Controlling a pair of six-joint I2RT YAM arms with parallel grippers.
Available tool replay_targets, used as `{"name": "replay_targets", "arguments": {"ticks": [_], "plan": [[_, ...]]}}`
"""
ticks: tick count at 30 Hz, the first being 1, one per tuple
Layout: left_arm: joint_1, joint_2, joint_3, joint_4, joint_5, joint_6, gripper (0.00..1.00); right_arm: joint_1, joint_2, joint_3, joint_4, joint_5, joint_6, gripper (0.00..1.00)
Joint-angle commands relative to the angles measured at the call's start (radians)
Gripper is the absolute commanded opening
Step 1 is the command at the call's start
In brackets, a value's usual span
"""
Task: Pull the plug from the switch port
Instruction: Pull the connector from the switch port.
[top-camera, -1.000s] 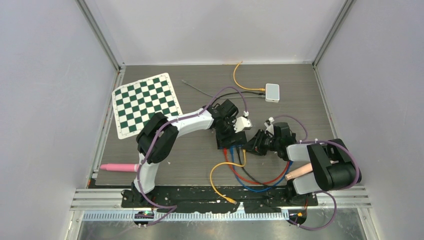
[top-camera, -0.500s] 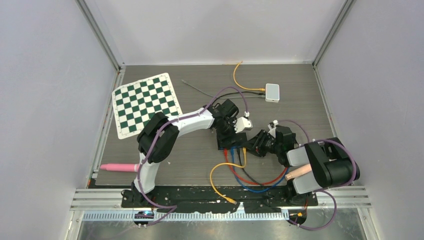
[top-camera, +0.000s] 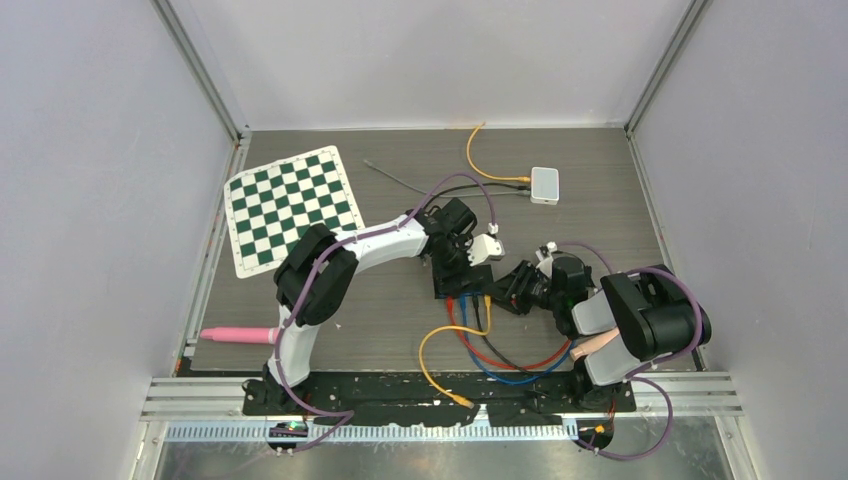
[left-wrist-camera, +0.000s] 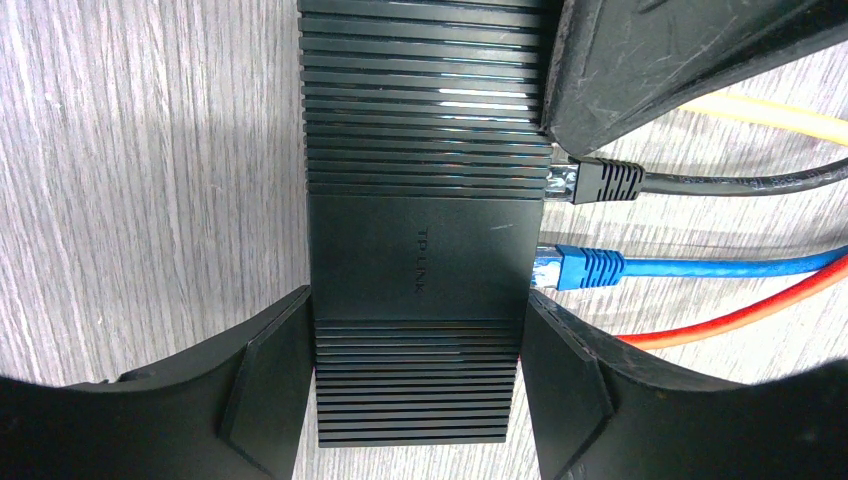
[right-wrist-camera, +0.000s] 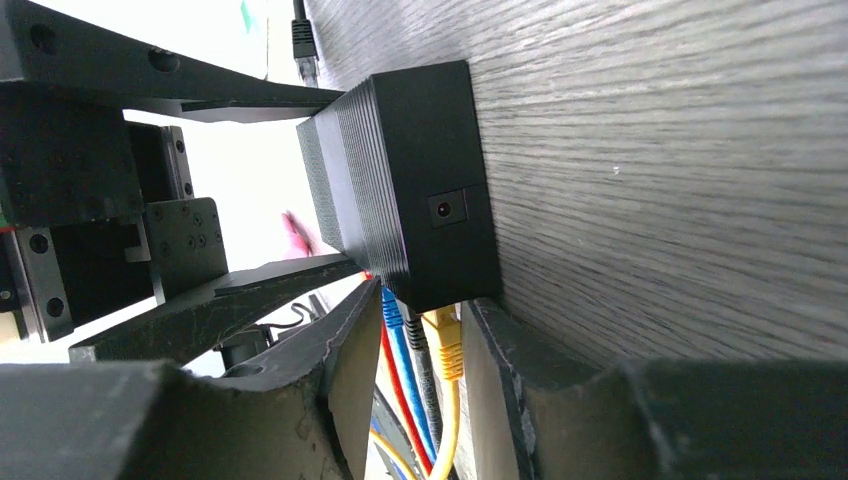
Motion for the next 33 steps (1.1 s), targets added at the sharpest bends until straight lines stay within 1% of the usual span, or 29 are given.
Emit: {"name": "replay_targets", "arguments": {"ticks": [1,11,16,18,19,22,23,25,28,32,33], "plan": [[-0.009,0.019,0.007,-0.036,0.055,-0.02,0.6,0.002,0.012,-0.03,-0.064,0.044,-0.074,0.44],[-0.007,0.02,0.007,-0.041,0.047,-0.023,0.6,0.003,0.002,-0.029,-0.125,0.016,-0.153,0.45],[-0.008,0.018,0.009,-0.039,0.047,-0.027,0.6,0.003,-0.021,-0.031,-0.169,0.027,-0.185,0.44],[-0.007,0.02,0.009,-0.039,0.044,-0.027,0.6,0.003,-0.03,-0.029,-0.181,0.033,-0.19,0.41],[-0.007,0.018,0.007,-0.039,0.045,-0.026,0.6,0.003,-0.033,-0.029,-0.187,0.04,-0.19,0.38],[-0.007,0.018,0.007,-0.041,0.046,-0.027,0.6,0.003,-0.044,-0.019,-0.2,0.046,-0.186,0.31],[-0.007,0.018,0.007,-0.04,0.047,-0.026,0.6,0.003,-0.045,-0.017,-0.201,0.048,-0.184,0.25],[-0.007,0.017,0.005,-0.039,0.046,-0.026,0.6,0.002,-0.048,-0.007,-0.204,0.051,-0.179,0.2],[-0.007,0.016,0.005,-0.041,0.049,-0.024,0.6,0.003,-0.051,0.006,-0.225,0.058,-0.171,0.19],[-0.007,0.015,0.007,-0.041,0.045,-0.024,0.6,0.002,-0.054,0.022,-0.245,0.07,-0.158,0.07],[-0.007,0.015,0.006,-0.04,0.043,-0.024,0.6,0.002,-0.06,0.03,-0.261,0.073,-0.16,0.06]]}}
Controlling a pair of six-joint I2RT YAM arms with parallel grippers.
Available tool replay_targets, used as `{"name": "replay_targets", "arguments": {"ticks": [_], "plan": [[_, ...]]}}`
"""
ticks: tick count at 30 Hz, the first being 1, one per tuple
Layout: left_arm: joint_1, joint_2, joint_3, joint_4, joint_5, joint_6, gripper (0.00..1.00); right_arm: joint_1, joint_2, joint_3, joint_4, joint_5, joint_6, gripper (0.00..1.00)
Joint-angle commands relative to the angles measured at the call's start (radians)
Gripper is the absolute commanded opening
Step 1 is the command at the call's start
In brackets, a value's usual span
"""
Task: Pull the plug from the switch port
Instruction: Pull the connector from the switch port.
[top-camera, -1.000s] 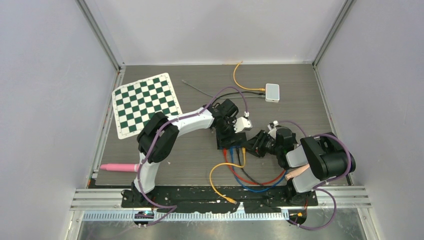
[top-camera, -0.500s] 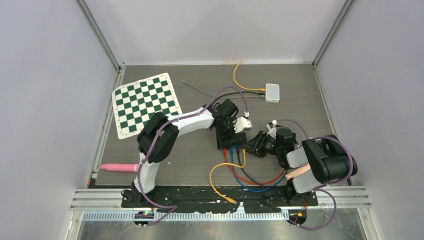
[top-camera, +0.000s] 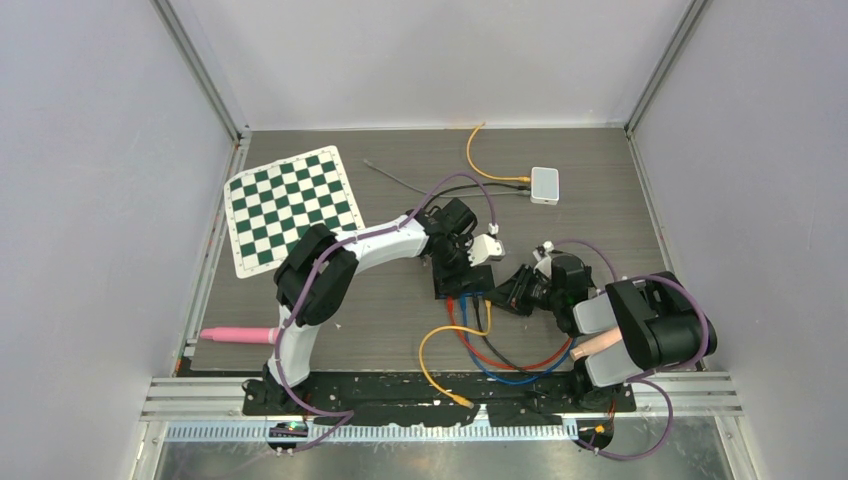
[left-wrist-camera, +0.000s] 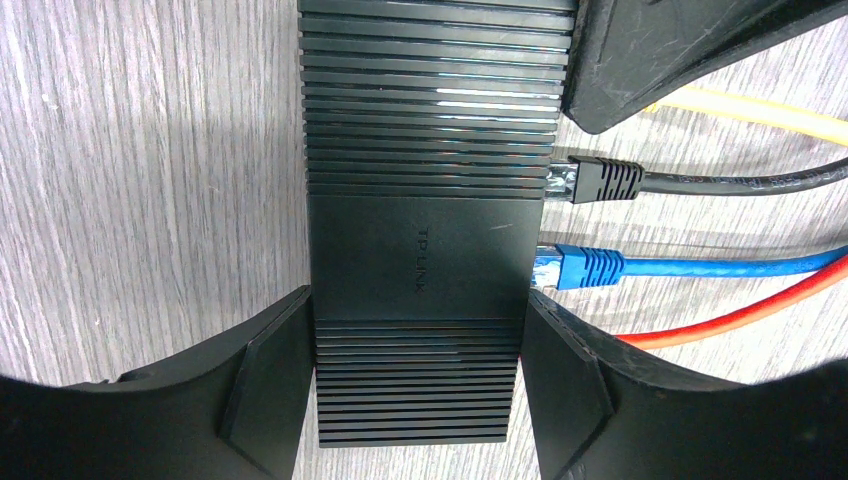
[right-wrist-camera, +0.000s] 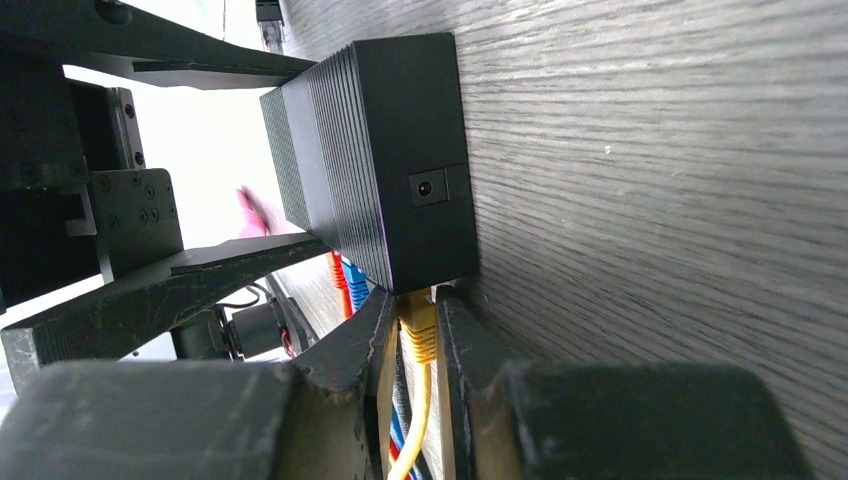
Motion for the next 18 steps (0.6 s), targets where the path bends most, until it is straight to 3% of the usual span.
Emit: {"name": "replay_targets", "arguments": {"ticks": [1,5,11,18], "plan": [[-0.007,0.014,0.006,-0.039,0.041,-0.022,0.61,0.002,-0.01,0.02,-0.182,0.091,-0.045,0.05],[-0.007,0.012,0.002,-0.025,0.007,-0.038,0.63,0.003,-0.051,0.072,-0.419,0.2,-0.153,0.05],[-0.007,0.016,0.002,-0.016,-0.029,-0.048,0.64,0.005,-0.071,0.073,-0.435,0.14,-0.131,0.05],[-0.007,0.024,0.005,-0.009,-0.036,-0.061,0.64,0.01,-0.098,0.099,-0.547,0.173,-0.193,0.05]]}}
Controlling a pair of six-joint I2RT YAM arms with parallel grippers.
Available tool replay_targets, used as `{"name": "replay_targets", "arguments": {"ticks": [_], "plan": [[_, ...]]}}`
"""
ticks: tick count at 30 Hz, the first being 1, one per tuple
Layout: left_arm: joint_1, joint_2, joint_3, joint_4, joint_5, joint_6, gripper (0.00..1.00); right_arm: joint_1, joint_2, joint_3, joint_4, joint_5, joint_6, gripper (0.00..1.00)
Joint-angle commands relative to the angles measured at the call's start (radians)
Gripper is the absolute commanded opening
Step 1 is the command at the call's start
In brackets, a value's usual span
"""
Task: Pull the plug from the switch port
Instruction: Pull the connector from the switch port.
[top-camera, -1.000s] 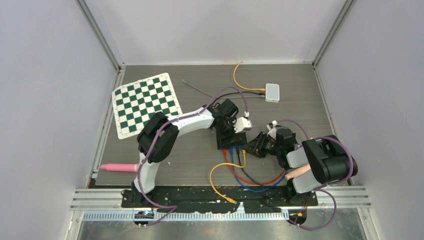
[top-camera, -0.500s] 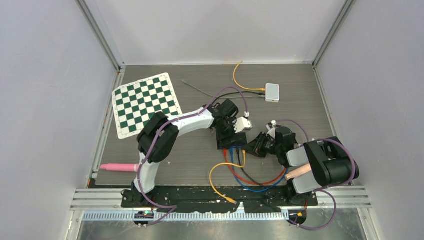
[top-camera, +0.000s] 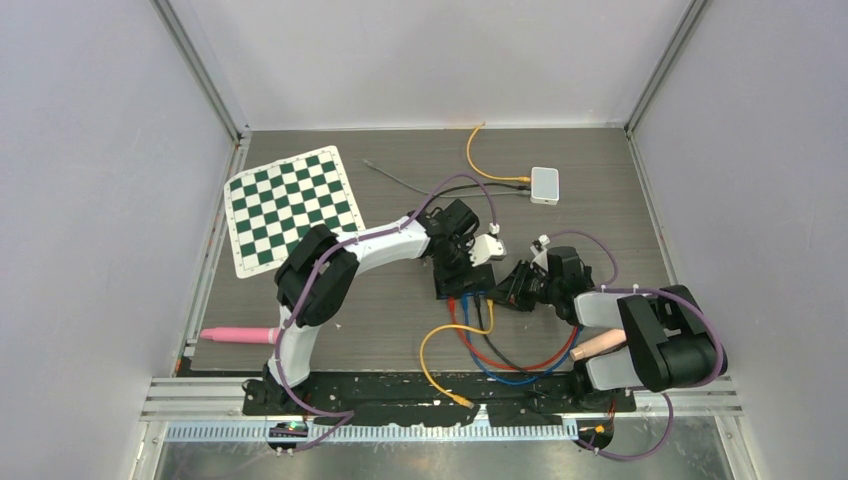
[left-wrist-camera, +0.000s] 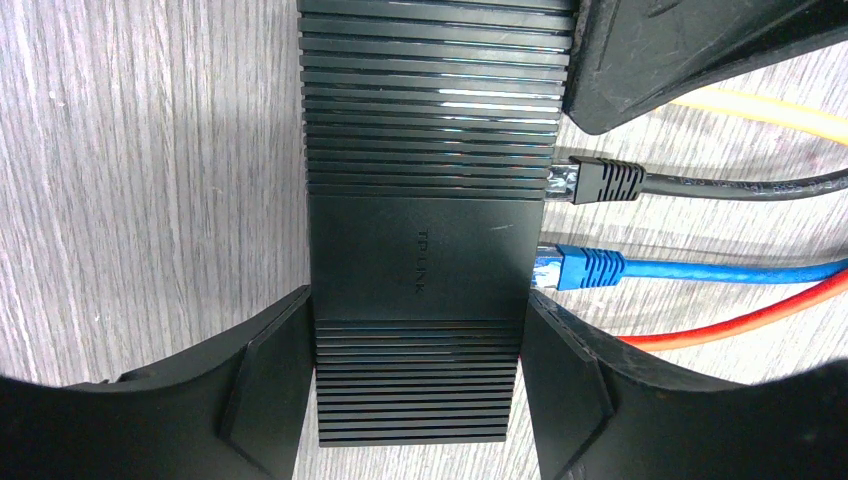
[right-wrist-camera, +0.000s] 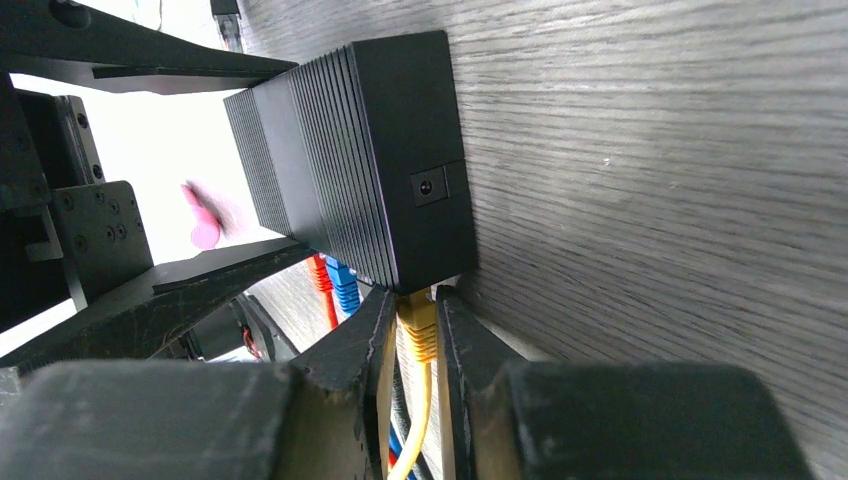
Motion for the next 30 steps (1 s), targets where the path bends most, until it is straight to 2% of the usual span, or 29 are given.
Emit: {"name": "replay_targets", "arguments": {"ticks": [1,3,6,9,11,14,17,20,23,26,30], "plan": [[-0.002,0.026,0.006,-0.019,-0.014,-0.032,0.64,0.002,0.006,-0.006,-0.205,0.101,-0.081,0.05],[-0.002,0.029,0.01,-0.022,-0.018,-0.034,0.64,0.002,0.009,-0.006,-0.197,0.077,-0.083,0.05],[-0.002,0.033,0.019,-0.029,-0.018,-0.037,0.64,0.004,0.01,-0.04,-0.045,-0.012,-0.024,0.05],[-0.002,0.034,0.02,-0.031,-0.014,-0.037,0.64,0.002,0.006,-0.081,0.056,-0.011,0.072,0.05],[-0.002,0.033,0.02,-0.03,-0.016,-0.036,0.64,0.004,-0.013,-0.072,0.017,0.052,0.064,0.05],[-0.002,0.034,0.016,-0.028,-0.017,-0.037,0.64,0.017,-0.053,-0.038,-0.14,0.167,0.007,0.05],[-0.002,0.036,0.017,-0.027,-0.023,-0.038,0.65,0.023,-0.063,-0.003,-0.209,0.155,-0.06,0.05],[-0.001,0.04,0.023,-0.029,-0.025,-0.039,0.65,0.023,-0.012,-0.016,-0.088,0.003,-0.033,0.05],[-0.001,0.039,0.024,-0.029,-0.024,-0.039,0.65,0.024,0.007,-0.095,0.098,0.013,0.098,0.05],[0.0,0.037,0.024,-0.026,-0.02,-0.045,0.65,0.027,0.004,-0.104,0.088,0.06,0.105,0.05],[0.001,0.042,0.024,-0.025,-0.018,-0.043,0.65,0.027,0.034,-0.102,0.163,-0.019,0.133,0.05]]}}
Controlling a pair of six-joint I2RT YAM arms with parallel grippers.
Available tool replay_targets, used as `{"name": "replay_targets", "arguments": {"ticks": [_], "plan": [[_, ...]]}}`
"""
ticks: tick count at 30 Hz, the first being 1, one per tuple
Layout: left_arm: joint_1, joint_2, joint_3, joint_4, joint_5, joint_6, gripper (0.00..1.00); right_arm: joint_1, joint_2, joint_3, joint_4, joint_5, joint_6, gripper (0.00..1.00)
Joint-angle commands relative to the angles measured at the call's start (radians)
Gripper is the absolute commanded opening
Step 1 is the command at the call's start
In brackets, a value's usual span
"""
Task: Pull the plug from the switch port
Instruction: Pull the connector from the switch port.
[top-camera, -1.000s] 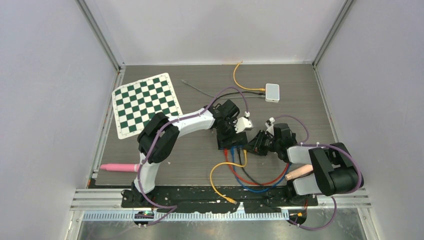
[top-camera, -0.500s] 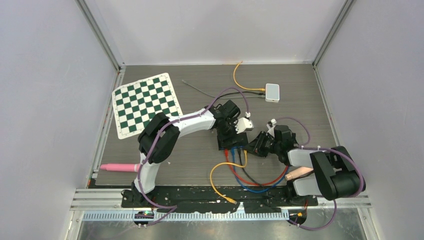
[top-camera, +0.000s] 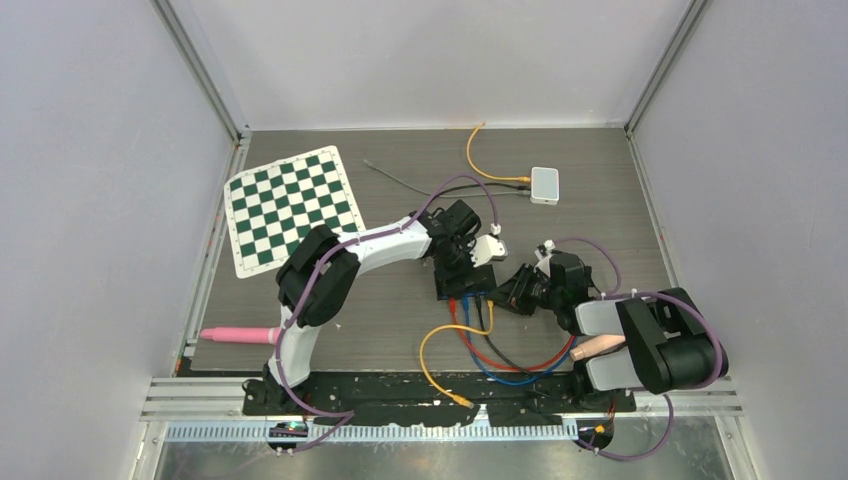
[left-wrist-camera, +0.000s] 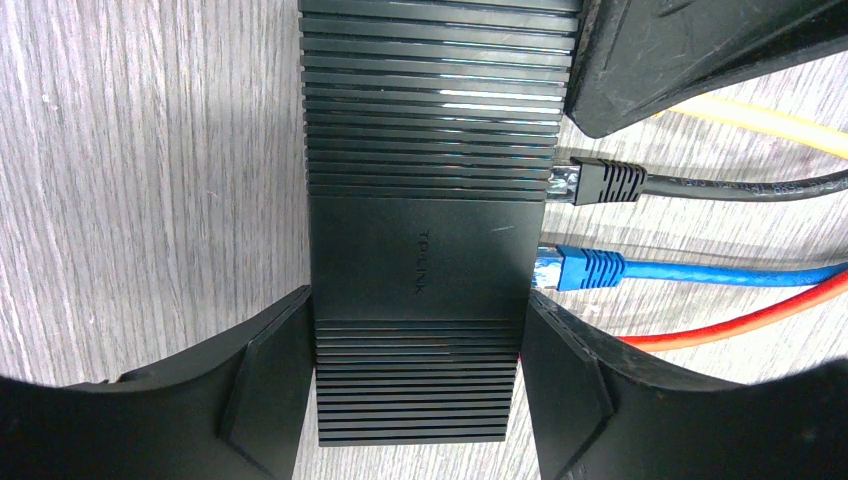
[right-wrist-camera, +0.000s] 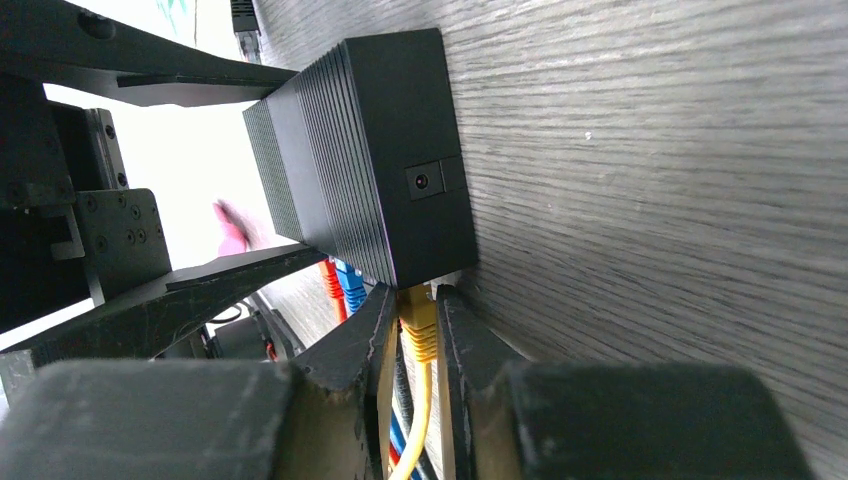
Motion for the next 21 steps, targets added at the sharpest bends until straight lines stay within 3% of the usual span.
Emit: {"name": "replay_targets", "arguments": {"ticks": [1,5,9,12,14,15,21], "plan": [[0.005,0.038,0.016,-0.021,-0.009,-0.029,0.65,0.012,0.046,-0.028,0.022,-0.03,0.047,0.05],[0.006,0.039,0.018,-0.021,-0.013,-0.035,0.65,0.027,-0.016,-0.021,-0.149,0.119,0.002,0.05],[0.008,0.038,0.014,-0.019,-0.01,-0.036,0.65,0.039,-0.044,0.033,-0.316,0.145,-0.099,0.05],[0.009,0.04,0.016,-0.02,-0.013,-0.036,0.65,0.038,-0.027,-0.03,-0.149,0.013,-0.014,0.05],[0.009,0.036,0.011,-0.011,-0.013,-0.039,0.65,0.039,-0.014,-0.084,0.082,-0.005,0.078,0.05],[0.011,0.032,0.007,-0.007,-0.014,-0.042,0.65,0.041,-0.006,-0.086,0.087,0.005,0.09,0.05],[0.017,0.033,0.001,-0.004,-0.03,-0.054,0.64,0.076,-0.051,0.013,-0.267,0.146,-0.062,0.05]]}}
